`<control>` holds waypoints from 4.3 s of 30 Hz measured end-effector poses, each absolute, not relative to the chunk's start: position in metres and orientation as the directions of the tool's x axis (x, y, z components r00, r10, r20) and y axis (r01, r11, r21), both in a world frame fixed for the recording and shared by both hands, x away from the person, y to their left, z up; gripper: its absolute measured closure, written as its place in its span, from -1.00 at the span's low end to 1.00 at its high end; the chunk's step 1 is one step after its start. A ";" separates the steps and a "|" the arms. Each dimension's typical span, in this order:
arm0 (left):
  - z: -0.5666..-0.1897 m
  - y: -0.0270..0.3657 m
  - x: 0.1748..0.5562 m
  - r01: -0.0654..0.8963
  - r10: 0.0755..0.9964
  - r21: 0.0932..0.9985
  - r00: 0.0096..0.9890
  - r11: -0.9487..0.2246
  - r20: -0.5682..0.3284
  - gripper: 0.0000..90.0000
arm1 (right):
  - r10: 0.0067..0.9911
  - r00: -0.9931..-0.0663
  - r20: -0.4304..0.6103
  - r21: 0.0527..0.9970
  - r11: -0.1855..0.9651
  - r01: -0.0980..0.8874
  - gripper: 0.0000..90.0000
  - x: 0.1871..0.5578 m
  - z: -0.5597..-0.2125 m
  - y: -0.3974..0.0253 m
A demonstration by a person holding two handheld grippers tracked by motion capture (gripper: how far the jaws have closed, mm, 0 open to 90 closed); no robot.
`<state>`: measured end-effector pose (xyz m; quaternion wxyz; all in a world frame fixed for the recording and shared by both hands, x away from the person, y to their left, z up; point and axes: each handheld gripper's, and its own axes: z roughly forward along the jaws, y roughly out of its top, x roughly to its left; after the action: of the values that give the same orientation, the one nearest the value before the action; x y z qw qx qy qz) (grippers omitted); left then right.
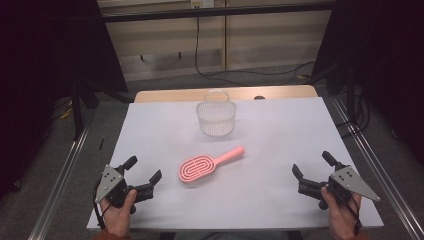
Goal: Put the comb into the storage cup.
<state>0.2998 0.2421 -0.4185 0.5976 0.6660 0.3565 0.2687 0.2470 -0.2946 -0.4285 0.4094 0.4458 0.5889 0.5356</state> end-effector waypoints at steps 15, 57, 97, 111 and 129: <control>-0.412 0.236 0.307 0.208 0.721 0.976 0.685 -0.062 -0.100 -0.91 | 0.955 -0.296 0.012 0.996 0.015 0.090 -1.00 0.248 -0.430 -0.294; -0.399 0.182 0.363 0.274 0.500 0.929 0.858 -0.248 -0.120 -0.94 | 0.951 -0.310 0.012 0.996 0.015 0.086 -1.00 0.247 -0.430 -0.292; -0.387 0.122 0.411 0.315 0.384 0.835 0.913 -0.451 -0.136 -0.88 | 0.949 -0.316 0.011 0.996 0.017 0.086 -1.00 0.247 -0.430 -0.292; -0.381 0.107 0.419 0.339 0.349 0.767 0.923 -0.544 -0.161 -0.85 | 0.949 -0.316 0.009 0.996 0.020 0.086 -1.00 0.247 -0.430 -0.292; -0.384 0.093 0.428 0.367 0.349 0.635 0.923 -0.680 -0.159 -0.86 | 0.948 -0.318 0.009 0.996 0.021 0.092 -1.00 0.247 -0.430 -0.292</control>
<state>0.4283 0.0931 -0.3840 0.3493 0.9163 0.1953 -0.0126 0.2475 -0.2920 -0.4305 0.3903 0.4344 0.5986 0.5484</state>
